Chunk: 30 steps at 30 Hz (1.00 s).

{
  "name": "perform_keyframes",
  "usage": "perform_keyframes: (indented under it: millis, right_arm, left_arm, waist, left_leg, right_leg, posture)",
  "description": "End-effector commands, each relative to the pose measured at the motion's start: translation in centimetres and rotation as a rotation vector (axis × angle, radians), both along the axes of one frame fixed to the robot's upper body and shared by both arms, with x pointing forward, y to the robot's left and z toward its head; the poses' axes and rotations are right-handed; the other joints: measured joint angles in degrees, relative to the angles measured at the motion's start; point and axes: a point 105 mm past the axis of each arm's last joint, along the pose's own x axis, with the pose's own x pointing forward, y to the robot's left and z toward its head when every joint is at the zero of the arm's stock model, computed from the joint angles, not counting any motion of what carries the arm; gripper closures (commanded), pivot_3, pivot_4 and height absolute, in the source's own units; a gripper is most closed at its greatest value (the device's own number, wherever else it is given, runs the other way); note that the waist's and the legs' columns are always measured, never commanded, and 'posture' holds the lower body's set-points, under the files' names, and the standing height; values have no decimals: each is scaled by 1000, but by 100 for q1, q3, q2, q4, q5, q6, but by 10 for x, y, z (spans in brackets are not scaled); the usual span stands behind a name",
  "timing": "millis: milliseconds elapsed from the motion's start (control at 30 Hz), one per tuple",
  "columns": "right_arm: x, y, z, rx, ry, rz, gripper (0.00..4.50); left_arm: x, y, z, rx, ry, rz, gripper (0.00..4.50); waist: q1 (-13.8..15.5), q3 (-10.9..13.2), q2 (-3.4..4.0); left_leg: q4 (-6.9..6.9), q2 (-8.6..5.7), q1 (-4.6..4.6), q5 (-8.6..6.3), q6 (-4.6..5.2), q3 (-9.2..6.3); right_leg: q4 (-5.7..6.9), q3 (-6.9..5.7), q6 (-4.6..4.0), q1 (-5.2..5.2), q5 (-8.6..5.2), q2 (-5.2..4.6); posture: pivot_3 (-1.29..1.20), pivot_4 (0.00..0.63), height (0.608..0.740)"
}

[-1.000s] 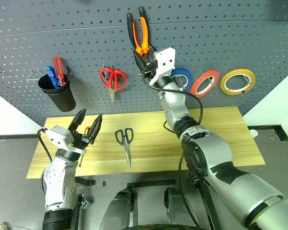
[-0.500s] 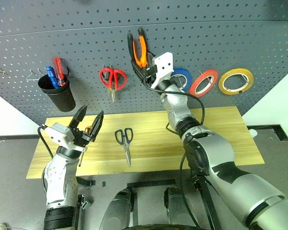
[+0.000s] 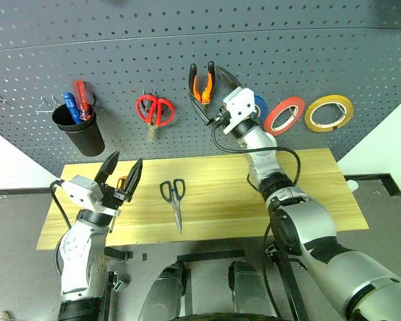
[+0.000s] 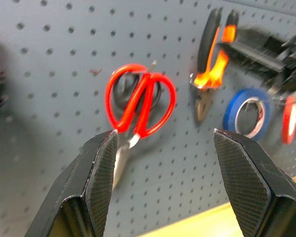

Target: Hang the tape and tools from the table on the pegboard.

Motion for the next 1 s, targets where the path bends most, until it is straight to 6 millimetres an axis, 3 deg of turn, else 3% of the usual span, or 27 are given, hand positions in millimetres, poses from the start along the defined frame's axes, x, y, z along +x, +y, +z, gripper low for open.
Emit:
perform_keyframes:
  millis: [33,233,467,567,633,800,1000]
  right_arm:
    - [-26,-5,20,-22,-159,41,7]
    - [-63,-19,0,-197,-99,169,7]
    - [-111,-51,-97,-587,432,364,7]
    - [-129,-61,-122,-664,589,428,0]
    - [-133,-69,-134,-678,680,440,0]
    - [-132,-83,-153,-676,788,417,0]
    - [-127,-91,-163,-692,751,329,0]
  left_arm:
    - [-12,-13,13,15,-24,1,1278]
    - [1,-26,-11,116,156,90,1278]
    - [44,-45,-77,103,663,259,1278]
    - [53,-54,-92,93,818,304,708]
    - [58,-67,-98,100,884,288,46]
    - [68,-87,-114,141,1060,331,18]
    - [72,-102,-126,153,1169,319,18]
  waist:
    - [7,-1,-1]
    - [166,-2,-1]
    - [301,-8,-11]
    - [265,-8,-17]
    - [239,-8,-22]
    - [224,-6,-40]
    - [160,-6,-42]
  left_leg:
    - [2,-1,0,0,0,1]
    - [14,0,2,0,-1,1]
    - [41,-3,-18,0,-1,5]
    - [53,-4,-37,0,-2,9]
    - [56,-3,-39,-1,-2,12]
    - [86,-3,-54,-2,-3,13]
    - [127,-9,-72,-8,-13,15]
  right_leg:
    - [0,1,0,2,0,-1]
    - [0,1,-23,9,-11,-1]
    - [-13,-6,10,17,-22,-7]
    - [-18,-7,40,6,-5,-8]
    - [-20,-10,47,4,-1,-8]
    - [-21,-20,55,5,4,-8]
    - [-69,-21,71,31,29,-12]
  posture:
    - [49,126,740]
    - [49,130,740]
    - [-2,130,740]
    - [-20,129,740]
    - [-27,129,740]
    - [-49,125,740]
    - [-62,127,740]
